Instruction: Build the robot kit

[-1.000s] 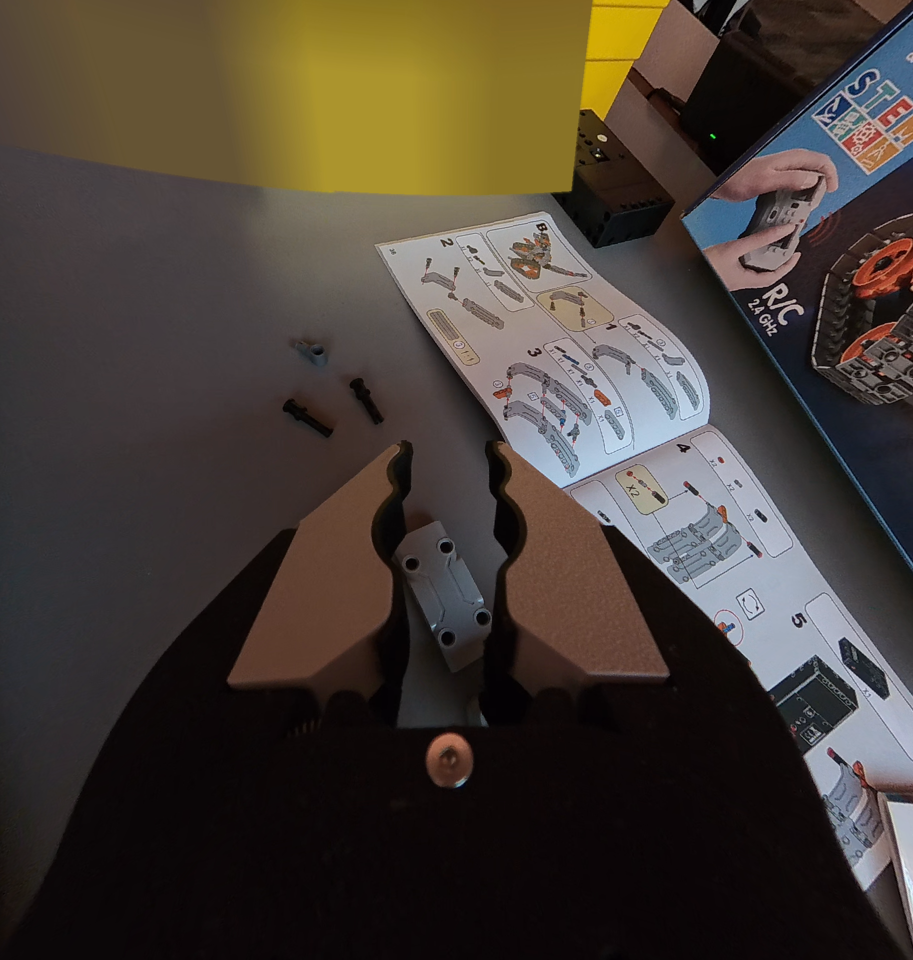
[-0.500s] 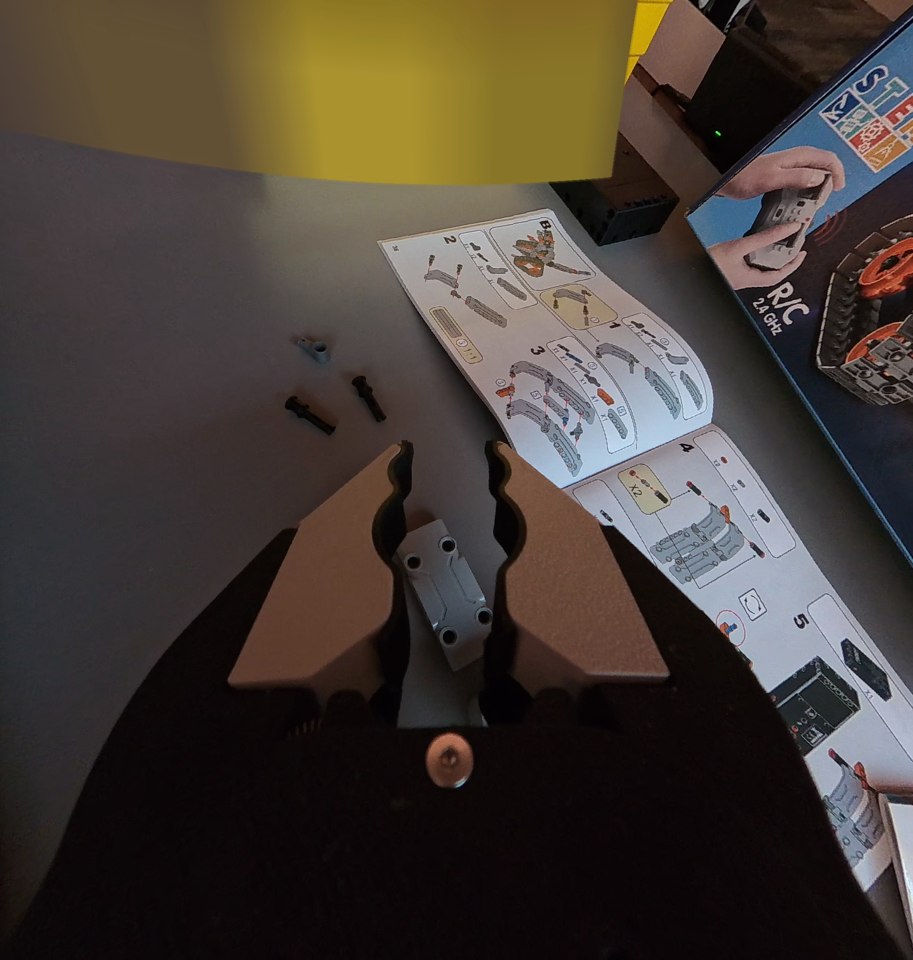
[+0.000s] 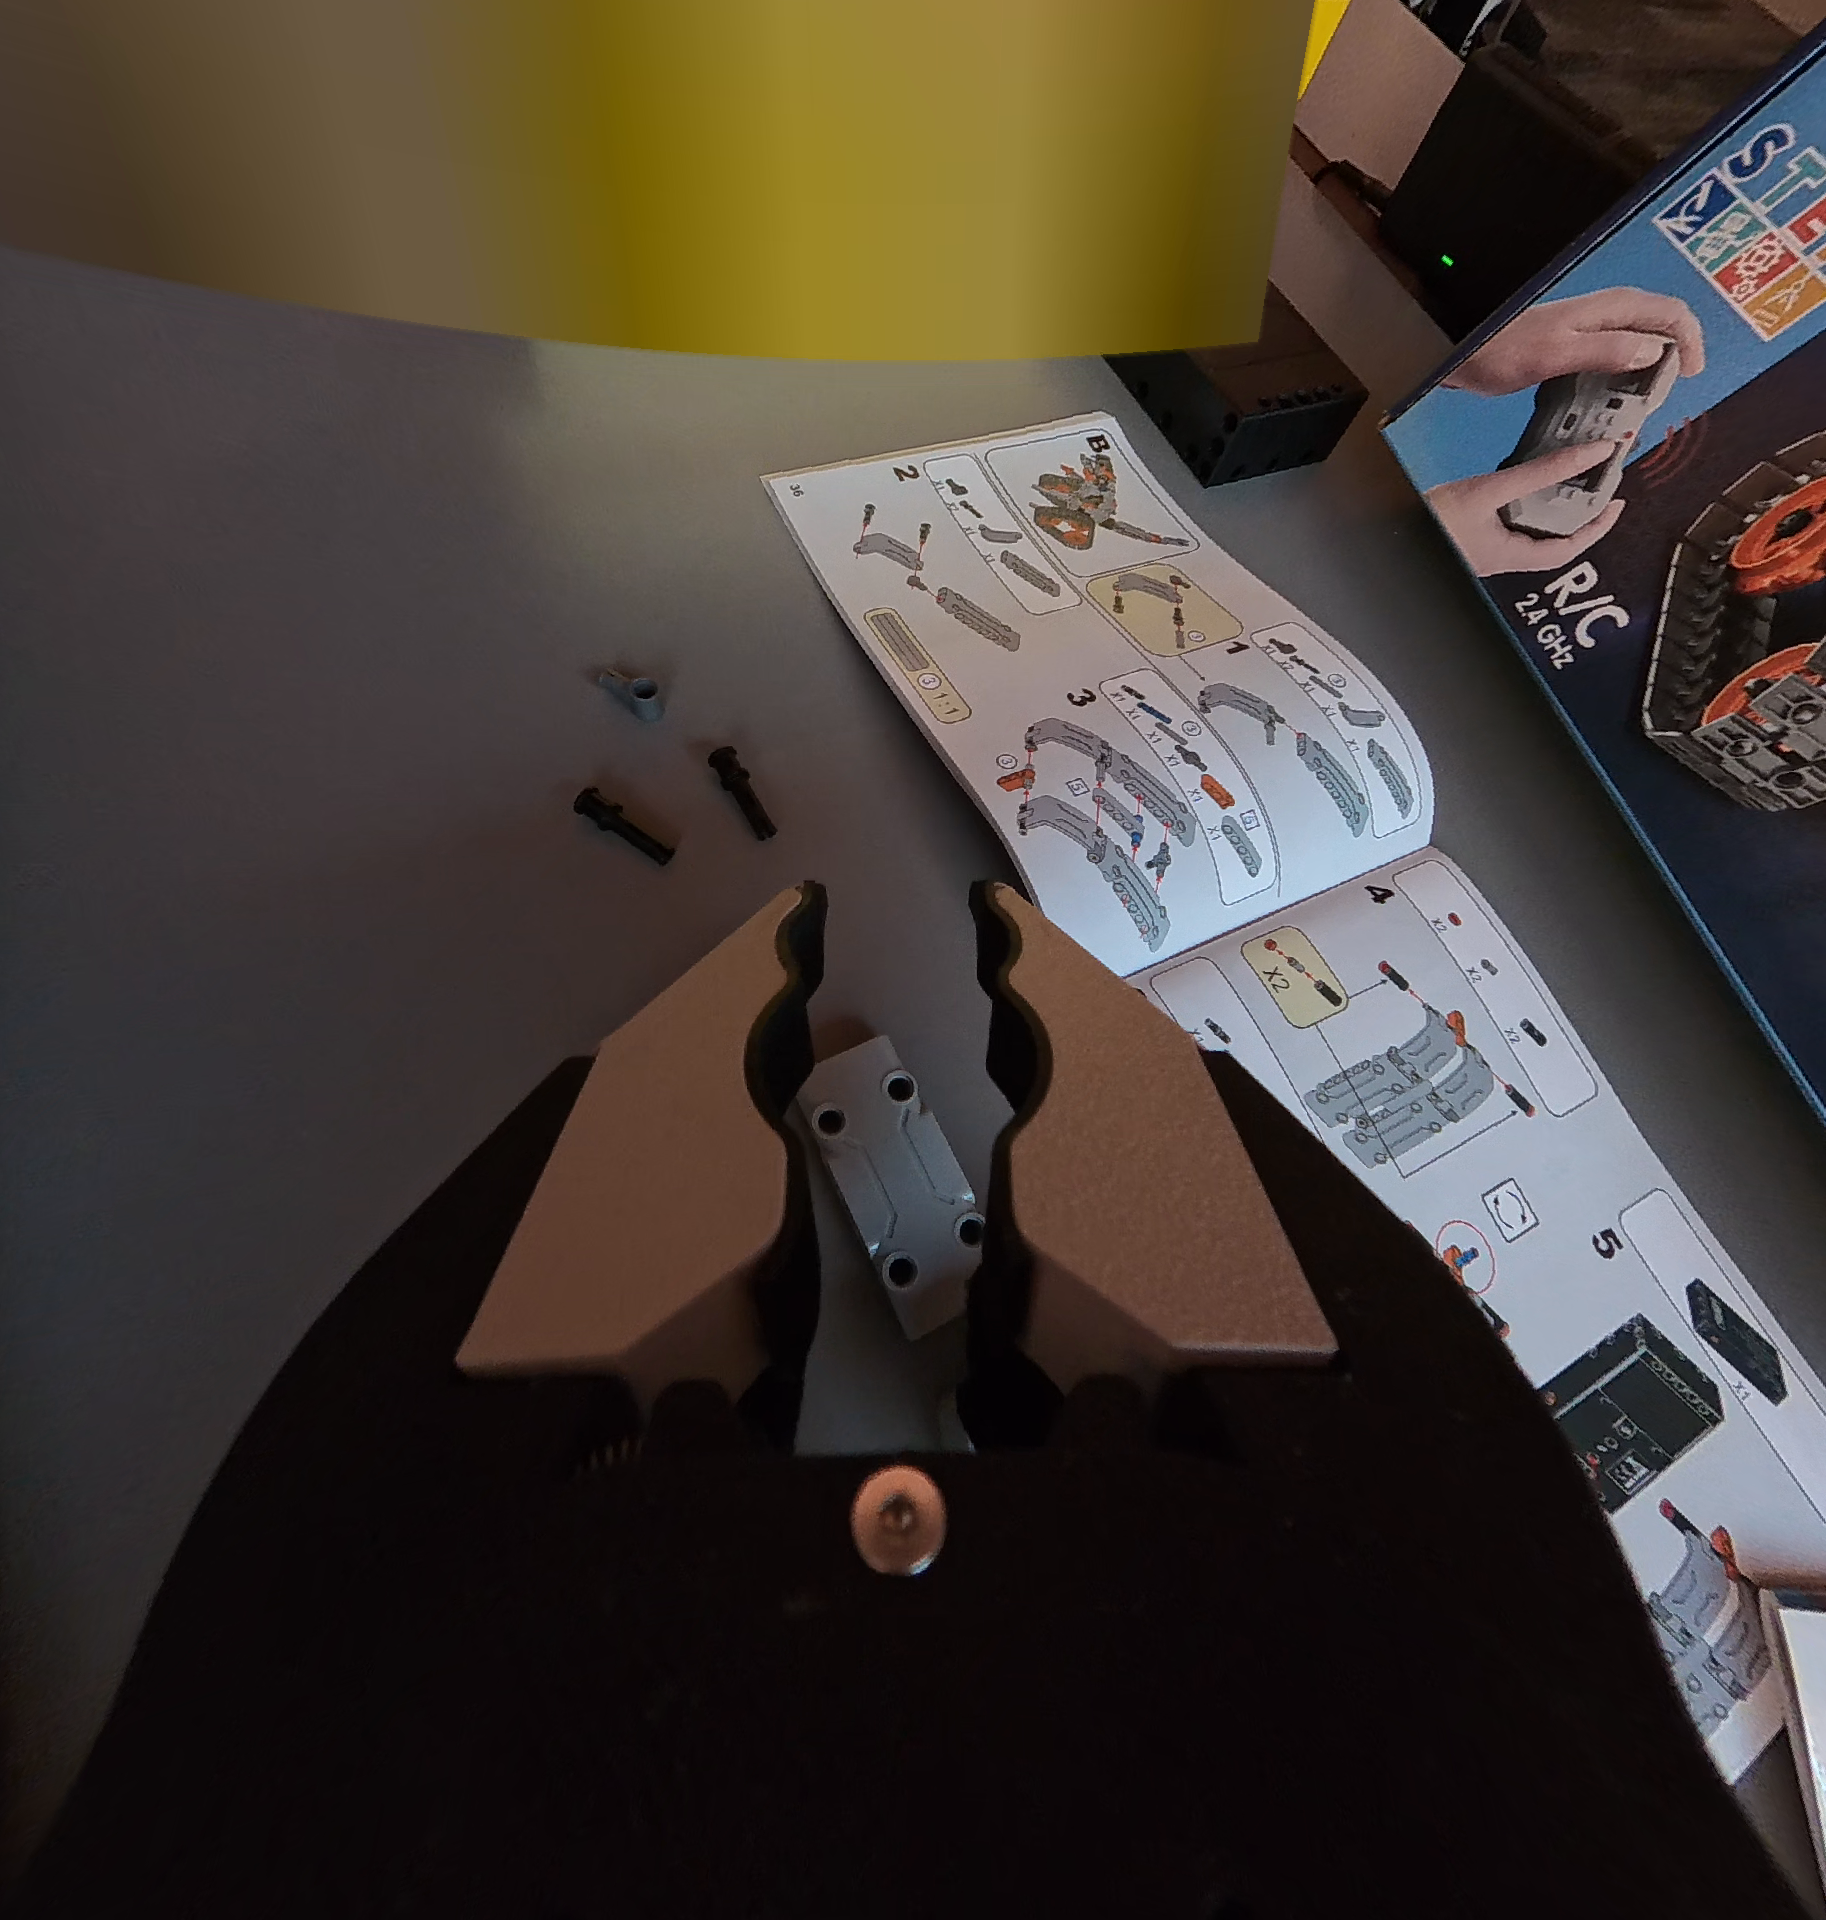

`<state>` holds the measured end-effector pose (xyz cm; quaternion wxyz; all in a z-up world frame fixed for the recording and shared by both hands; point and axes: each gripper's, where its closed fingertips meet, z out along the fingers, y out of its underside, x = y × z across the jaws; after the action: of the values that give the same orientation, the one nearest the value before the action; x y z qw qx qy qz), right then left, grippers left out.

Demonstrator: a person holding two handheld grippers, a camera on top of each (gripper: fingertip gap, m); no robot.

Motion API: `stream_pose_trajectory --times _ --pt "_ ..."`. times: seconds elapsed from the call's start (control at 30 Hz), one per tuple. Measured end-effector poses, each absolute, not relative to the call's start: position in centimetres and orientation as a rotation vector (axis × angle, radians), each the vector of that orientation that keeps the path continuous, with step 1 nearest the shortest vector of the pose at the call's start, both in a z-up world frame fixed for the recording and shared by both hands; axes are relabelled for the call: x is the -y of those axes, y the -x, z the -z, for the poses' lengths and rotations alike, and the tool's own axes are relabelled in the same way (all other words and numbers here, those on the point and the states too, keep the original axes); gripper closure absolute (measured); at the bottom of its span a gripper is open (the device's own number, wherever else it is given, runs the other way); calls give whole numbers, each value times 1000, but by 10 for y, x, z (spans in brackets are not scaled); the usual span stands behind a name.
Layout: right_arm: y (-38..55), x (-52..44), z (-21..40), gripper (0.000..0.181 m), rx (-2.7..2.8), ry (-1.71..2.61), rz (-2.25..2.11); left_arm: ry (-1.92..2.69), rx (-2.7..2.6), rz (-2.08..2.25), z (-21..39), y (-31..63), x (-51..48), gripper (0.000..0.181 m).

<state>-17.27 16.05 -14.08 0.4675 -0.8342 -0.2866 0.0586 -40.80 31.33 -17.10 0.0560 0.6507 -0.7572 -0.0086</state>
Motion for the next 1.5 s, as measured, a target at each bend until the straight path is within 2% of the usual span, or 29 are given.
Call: stream_pose_trajectory --times 0.37,0.47,0.7,0.97,1.13,1.27,1.37,1.5 --pt "173 -160 141 153 706 2049 -143 -1948 2297 24 176 407 -311 167" --pt "173 -160 141 154 707 2049 -143 -1961 2289 74 179 409 -317 176" --pt "173 -160 142 153 710 2054 -143 -1997 2257 1 169 412 -320 179" --pt "174 -161 139 154 710 2043 -139 -2280 2225 -327 119 394 -333 179" --pt "171 -167 126 155 653 2011 -129 -2550 2362 -648 47 357 -332 179" --pt "165 -171 113 155 555 1984 -169 -2498 2521 -887 5 329 -285 179" --pt "160 -170 110 156 528 1974 -169 -2323 2674 -704 26 290 -249 178" --pt "160 -167 108 156 530 1967 -176 -1993 2713 -313 99 239 -219 179"
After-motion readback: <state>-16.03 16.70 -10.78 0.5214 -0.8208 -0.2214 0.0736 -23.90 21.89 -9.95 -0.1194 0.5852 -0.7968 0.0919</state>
